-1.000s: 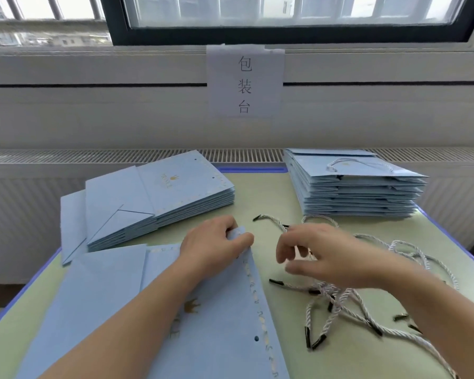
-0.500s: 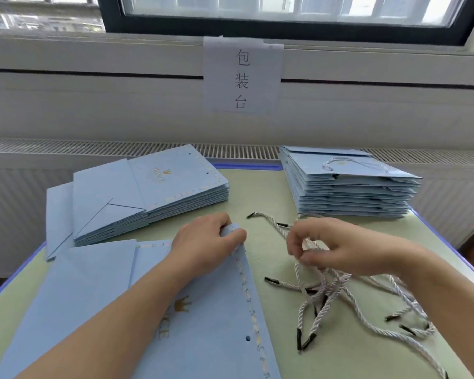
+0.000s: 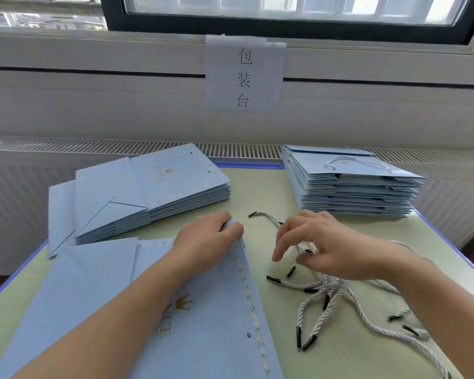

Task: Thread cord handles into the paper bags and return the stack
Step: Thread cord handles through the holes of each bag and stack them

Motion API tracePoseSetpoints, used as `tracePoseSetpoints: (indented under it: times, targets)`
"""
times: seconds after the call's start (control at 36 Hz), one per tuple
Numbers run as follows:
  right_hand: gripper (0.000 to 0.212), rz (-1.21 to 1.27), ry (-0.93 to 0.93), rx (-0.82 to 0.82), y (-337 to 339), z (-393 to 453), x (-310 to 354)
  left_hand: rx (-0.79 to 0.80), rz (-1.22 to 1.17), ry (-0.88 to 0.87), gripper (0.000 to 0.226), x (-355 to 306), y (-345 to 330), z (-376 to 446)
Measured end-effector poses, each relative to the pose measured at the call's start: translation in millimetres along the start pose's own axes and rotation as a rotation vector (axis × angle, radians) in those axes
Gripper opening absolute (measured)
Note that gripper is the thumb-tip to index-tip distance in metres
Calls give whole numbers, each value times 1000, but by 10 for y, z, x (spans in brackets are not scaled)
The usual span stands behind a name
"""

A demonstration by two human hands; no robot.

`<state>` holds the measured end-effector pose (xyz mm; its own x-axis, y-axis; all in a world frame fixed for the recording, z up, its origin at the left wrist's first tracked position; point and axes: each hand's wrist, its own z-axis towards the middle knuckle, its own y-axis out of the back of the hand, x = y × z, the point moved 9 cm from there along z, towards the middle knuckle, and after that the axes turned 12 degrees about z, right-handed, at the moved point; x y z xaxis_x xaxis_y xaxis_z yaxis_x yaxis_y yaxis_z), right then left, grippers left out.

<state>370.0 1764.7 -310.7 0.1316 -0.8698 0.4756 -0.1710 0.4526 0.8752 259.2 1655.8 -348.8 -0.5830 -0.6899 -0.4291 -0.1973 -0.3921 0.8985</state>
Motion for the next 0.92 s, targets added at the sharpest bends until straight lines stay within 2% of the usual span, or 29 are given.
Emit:
tracePoseSetpoints:
  times: [0.14,0.22,0.28,0.33,0.39,0.47,0.58,0.75,0.83,0.92]
  targets:
    - [19,-88,4,80,-153,86,7,67,-140,17,33,33,-23,-8]
    - [15,-136,-3,36,-138,105,-11,127,-307,20,24,46,-21,-29]
    - [12,-18,-15,-30,-82,117,23,165,-385,38,26,58,-24,-39]
    - [16,152,-24,-109,-18,157,84,198,-422,50,39,62,-31,-41]
    - [19,192,-15,-168,4,230,153,218,-456,56,43,57,-28,-39]
    - [22,189,-49,-158,-93,376,169,257,-514,74,41,66,-38,-51]
    - [27,252,-106,-184,-102,493,121,326,-619,96,25,61,-48,-74]
    - [27,393,-128,-276,-132,547,64,358,-702,86,37,107,-72,-46]
    - [26,313,-121,-274,-174,560,66,367,-718,72,44,143,-106,-8]
    - [33,237,-123,-264,-187,548,69,374,-730,72,42,161,-137,25]
